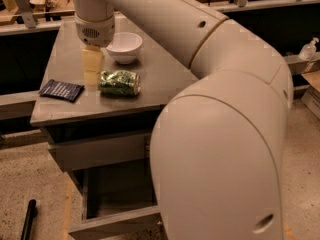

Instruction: Place green can into middle drawer

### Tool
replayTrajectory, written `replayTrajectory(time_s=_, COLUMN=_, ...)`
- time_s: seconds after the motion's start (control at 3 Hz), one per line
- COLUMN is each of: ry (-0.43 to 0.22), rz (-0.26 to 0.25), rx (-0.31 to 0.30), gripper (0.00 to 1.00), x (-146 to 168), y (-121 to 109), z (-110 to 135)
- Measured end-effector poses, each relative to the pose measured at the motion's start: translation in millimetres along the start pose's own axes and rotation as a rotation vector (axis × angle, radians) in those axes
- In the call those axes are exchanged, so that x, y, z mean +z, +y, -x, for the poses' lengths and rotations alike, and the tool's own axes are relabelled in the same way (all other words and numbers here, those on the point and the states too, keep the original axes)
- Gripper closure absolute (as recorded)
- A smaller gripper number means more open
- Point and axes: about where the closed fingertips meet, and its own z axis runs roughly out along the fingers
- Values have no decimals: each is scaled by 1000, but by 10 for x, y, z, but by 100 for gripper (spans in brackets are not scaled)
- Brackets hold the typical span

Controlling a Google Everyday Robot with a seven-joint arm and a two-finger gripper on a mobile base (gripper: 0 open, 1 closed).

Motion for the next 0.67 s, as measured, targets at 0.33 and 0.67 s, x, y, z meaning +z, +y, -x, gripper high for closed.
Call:
replayTrajectory(time_s=0.33, ry=-14, rz=8, rx=80, gripper=0, x=220, y=26, z=94)
replayTrajectory(time_s=0.67, ry=-22, rz=-13, rx=120, gripper=0, x=358, y=20, z=26)
